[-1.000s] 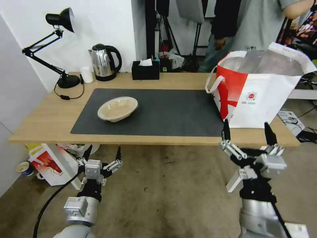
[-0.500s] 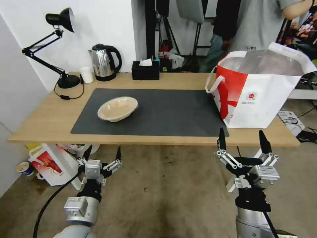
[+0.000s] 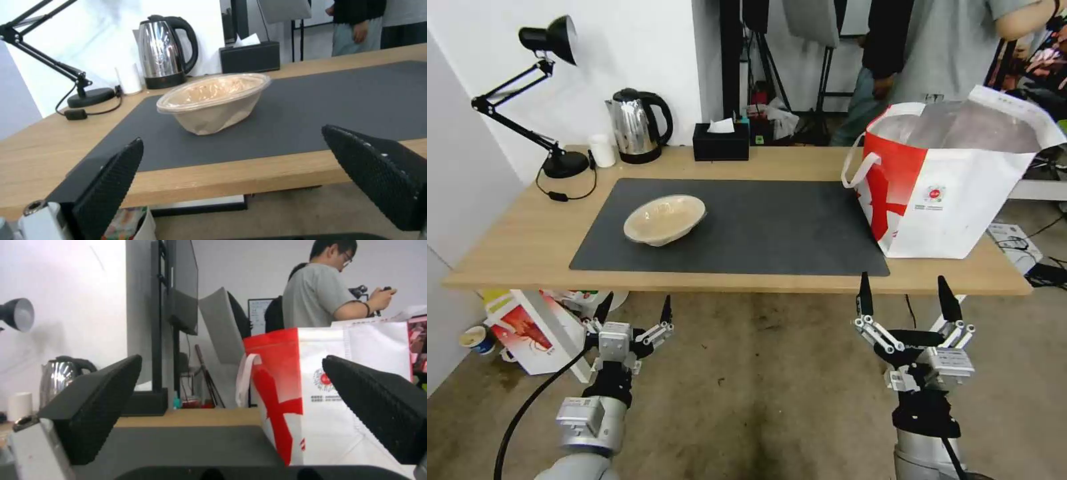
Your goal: Pick up the trash from the table and place it into the takeout bag.
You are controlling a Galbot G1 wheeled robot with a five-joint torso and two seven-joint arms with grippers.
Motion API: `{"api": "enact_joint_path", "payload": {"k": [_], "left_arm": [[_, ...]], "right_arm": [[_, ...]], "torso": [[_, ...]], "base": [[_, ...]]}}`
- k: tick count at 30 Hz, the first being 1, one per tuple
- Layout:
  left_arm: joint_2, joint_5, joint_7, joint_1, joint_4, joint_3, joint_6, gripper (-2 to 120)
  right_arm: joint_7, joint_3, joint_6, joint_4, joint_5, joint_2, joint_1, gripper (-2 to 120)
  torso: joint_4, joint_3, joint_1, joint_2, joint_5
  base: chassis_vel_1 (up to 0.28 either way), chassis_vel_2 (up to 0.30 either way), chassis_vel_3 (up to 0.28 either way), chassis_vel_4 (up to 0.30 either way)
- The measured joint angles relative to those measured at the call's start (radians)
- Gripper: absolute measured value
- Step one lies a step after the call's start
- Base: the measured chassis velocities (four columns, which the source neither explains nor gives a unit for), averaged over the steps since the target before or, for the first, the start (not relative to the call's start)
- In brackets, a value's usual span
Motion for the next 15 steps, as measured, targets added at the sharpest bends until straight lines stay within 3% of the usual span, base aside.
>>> {"api": "enact_joint_path", "payload": {"k": [15], "left_arm": [[0.0, 0.0, 0.0, 0.0, 0.0, 0.0, 0.0, 100]], "right_arm": [[0.008, -0.018, 0.014, -0.001, -0.03, 0.001, -0.014, 100]], "torso": [[0.0, 0.0, 0.0, 0.0, -0.0001]], "base": [[0.0, 0.0, 0.0, 0.0]]}}
